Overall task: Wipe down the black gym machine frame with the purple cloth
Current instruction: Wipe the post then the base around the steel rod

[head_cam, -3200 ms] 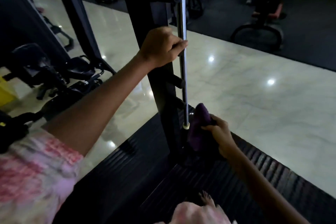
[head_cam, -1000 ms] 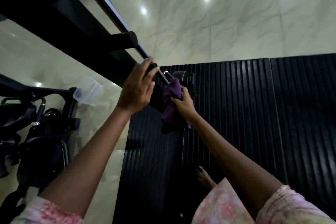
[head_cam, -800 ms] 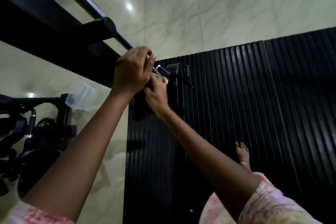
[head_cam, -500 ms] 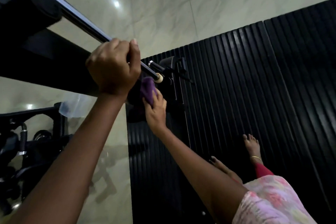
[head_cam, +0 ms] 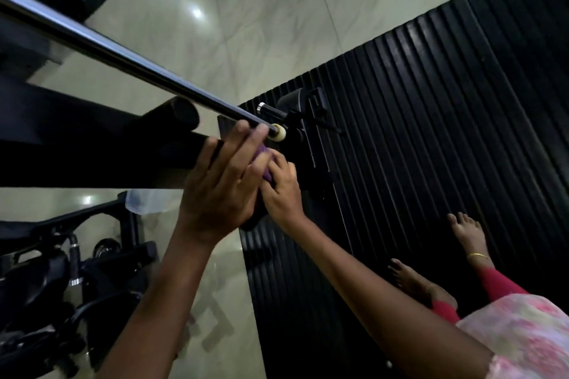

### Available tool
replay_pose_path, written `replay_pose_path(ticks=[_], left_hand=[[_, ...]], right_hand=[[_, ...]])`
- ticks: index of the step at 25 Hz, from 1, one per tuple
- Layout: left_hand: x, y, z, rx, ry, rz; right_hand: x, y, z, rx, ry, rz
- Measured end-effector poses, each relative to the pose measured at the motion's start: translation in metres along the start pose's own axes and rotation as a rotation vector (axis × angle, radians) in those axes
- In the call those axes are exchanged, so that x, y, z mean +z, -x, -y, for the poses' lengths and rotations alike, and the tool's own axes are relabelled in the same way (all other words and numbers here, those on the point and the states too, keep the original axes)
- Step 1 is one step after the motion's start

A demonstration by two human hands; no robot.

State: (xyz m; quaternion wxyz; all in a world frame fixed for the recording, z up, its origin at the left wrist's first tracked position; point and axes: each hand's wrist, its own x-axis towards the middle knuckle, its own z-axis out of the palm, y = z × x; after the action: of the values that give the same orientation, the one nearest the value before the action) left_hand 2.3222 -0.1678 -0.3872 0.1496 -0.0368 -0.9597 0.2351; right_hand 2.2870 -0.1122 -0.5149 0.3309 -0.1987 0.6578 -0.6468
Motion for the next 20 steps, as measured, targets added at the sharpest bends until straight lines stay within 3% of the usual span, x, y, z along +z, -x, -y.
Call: replay_pose_path(ticks=[2, 5, 8, 15, 17, 20], left_hand=[[0.016, 0.013, 0.003, -0.07, -0.025, 0.22], [0.031, 0.004, -0.009, -0.223, -0.273, 0.571], [0.044, -0.009, -0.029, -0.144, -0.485, 0.901], [0.065, -0.015, -0.025, -0.137, -0.487, 0.894], [0.066, -0.014, -0.024, -0.148, -0.489, 0.904], [0.068, -0.012, -0.027, -0.156, -0.519, 0.931]], right_hand=[[-0.003, -0.006, -0.029, 0.089, 0.026, 0.002], [-0.007, -0.016, -0.079, 0.289, 0.022, 0.014], [-0.015, -0.037, -0.109, 0.485, 0.038, 0.017], [0.001, -0.01, -0.077, 0.042, -0.037, -0.045], [-0.001, -0.019, -0.107, 0.125, -0.017, -0.063], [-0.011, -0.04, -0.16, 0.518, -0.051, -0.026]])
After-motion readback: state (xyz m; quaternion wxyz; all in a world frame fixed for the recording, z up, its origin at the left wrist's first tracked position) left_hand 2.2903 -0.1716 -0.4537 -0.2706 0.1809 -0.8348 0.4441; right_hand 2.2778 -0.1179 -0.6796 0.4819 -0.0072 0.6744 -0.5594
